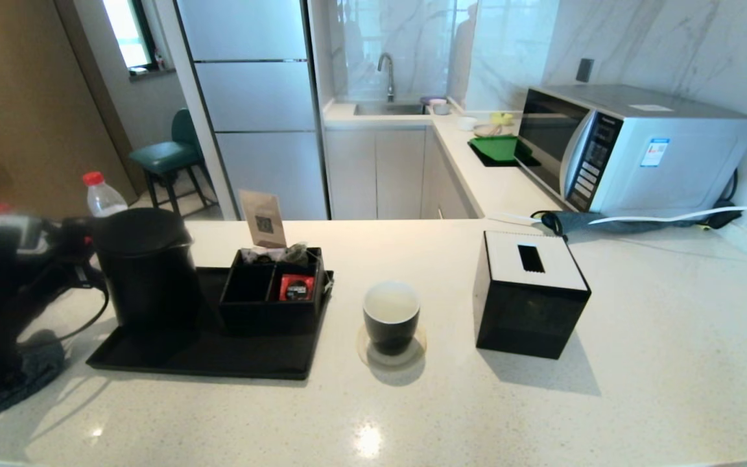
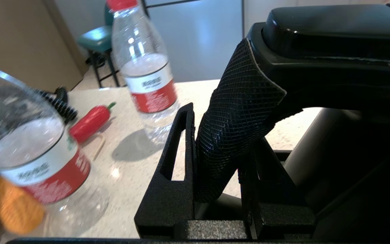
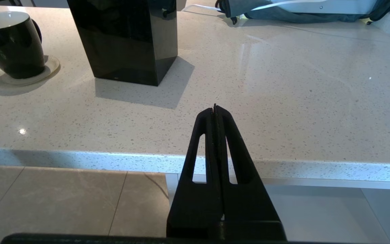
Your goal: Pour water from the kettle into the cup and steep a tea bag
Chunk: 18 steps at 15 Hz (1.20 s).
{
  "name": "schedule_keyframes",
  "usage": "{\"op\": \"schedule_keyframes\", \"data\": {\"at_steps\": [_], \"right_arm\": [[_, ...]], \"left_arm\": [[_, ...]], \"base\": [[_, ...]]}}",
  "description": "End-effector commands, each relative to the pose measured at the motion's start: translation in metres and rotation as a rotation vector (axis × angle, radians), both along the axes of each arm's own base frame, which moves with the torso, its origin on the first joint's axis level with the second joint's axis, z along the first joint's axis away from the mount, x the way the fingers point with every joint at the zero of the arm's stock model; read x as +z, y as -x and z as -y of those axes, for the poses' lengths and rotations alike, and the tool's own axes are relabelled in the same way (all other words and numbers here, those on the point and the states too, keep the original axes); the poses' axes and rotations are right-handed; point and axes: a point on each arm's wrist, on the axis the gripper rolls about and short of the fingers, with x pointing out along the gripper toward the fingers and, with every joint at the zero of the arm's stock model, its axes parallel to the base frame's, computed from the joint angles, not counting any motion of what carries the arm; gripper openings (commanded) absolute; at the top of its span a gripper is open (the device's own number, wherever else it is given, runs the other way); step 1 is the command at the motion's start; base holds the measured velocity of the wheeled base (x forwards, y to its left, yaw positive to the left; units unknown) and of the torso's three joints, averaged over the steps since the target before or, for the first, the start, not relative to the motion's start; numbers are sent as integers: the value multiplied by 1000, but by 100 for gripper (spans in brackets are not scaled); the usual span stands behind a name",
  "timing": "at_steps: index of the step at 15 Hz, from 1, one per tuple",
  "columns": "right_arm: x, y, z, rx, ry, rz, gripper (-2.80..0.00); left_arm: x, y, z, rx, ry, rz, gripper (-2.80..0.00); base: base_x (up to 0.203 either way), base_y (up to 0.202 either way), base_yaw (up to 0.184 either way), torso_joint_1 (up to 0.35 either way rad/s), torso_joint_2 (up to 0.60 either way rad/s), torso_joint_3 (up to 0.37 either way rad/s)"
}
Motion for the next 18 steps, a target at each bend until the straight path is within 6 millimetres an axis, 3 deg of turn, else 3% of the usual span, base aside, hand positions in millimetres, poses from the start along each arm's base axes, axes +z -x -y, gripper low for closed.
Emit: {"op": "schedule_keyframes", "data": {"at_steps": [1,9,18], "right_arm": [[0,0,0,1,0,-1,-280],[0,0,0,1,0,-1,-280],[0,0,0,1,0,0,-280]], "left_arm": [[2,5,2,9,-13,26,-280],[-18,12,13,-6,50,-55,-280],[-18,38,33,-20,85,-119,-280]], "base": [[0,0,0,0,0,0],[0,0,0,0,0,0],[0,0,0,0,0,0]]}}
